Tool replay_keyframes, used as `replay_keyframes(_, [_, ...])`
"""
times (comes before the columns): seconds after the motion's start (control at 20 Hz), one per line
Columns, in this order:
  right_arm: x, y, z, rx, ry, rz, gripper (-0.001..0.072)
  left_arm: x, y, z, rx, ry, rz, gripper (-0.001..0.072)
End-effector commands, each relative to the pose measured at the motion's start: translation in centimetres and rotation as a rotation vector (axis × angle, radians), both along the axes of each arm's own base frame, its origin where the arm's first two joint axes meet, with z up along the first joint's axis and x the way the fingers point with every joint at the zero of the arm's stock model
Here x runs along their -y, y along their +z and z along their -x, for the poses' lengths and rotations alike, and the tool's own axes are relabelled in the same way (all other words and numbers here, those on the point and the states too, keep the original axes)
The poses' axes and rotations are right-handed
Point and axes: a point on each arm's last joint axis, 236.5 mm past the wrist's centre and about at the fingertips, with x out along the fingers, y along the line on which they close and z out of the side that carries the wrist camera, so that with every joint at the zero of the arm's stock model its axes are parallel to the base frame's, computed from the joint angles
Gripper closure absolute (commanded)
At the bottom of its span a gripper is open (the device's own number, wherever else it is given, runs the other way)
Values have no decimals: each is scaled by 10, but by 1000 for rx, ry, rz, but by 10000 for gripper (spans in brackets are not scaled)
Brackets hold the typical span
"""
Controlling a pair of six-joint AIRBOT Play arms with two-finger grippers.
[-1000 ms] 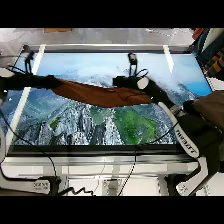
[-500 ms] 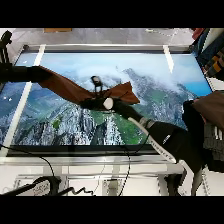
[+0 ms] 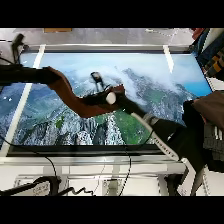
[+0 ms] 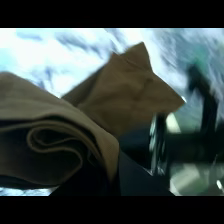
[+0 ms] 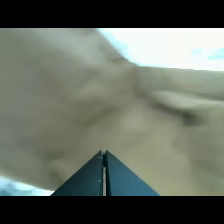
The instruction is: Fold the clothes and pants, and hang the long-sleeved shirts on hangers.
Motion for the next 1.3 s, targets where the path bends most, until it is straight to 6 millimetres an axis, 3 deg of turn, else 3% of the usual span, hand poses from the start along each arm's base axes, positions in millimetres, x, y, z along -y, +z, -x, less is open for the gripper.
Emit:
replay_keyframes(0.0, [100, 13, -38, -29, -74, 116, 701, 56, -28, -19, -4, -63, 15, 698])
replay_keyframes(0.2, [212, 39, -62, -103, -209, 140, 700, 169, -55, -53, 59, -64, 141, 698])
replay_keyframes(0.35, [268, 32, -58, -196, -263, 163, 700, 236, -98, -58, 87, -60, 129, 673])
replay_keyframes(0.4, [283, 28, -55, -227, -275, 175, 701, 248, -113, -59, 96, -55, 113, 464])
replay_keyframes(0.45, [298, 26, -56, -238, -290, 188, 700, 254, -123, -62, 103, -44, 104, 56])
replay_keyframes(0.5, [312, 24, -58, -237, -307, 204, 700, 255, -126, -66, 109, -27, 105, 7])
replay_keyframes(0.55, [327, 22, -61, -231, -332, 222, 701, 255, -126, -66, 108, -28, 105, 2])
replay_keyframes(0.75, [375, 6, -74, -221, -412, 279, 701, 229, -99, -76, 137, 3, 120, 2])
replay_keyframes(0.85, [382, -15, -72, -266, -417, 270, 703, 215, -86, -75, 134, -1, 126, 2])
replay_keyframes(0.9, [374, -26, -69, -299, -385, 231, 703, 209, -82, -73, 124, -9, 127, 3])
replay_keyframes(0.95, [352, -33, -66, -332, -319, 135, 703, 203, -79, -70, 111, -19, 127, 3])
replay_keyframes(1.05, [295, -23, -64, -347, -159, -133, 703, 194, -77, -66, 88, -34, 125, 4])
replay_keyframes(1.15, [265, -14, -71, -360, -137, -303, 700, 188, -80, -63, 65, -43, 123, 3])
replay_keyframes(1.2, [261, -20, -76, -356, -154, -299, 550, 186, -81, -61, 54, -50, 121, 3])
replay_keyframes(1.25, [258, -30, -77, -355, -166, -264, 236, 186, -83, -60, 46, -56, 120, 3])
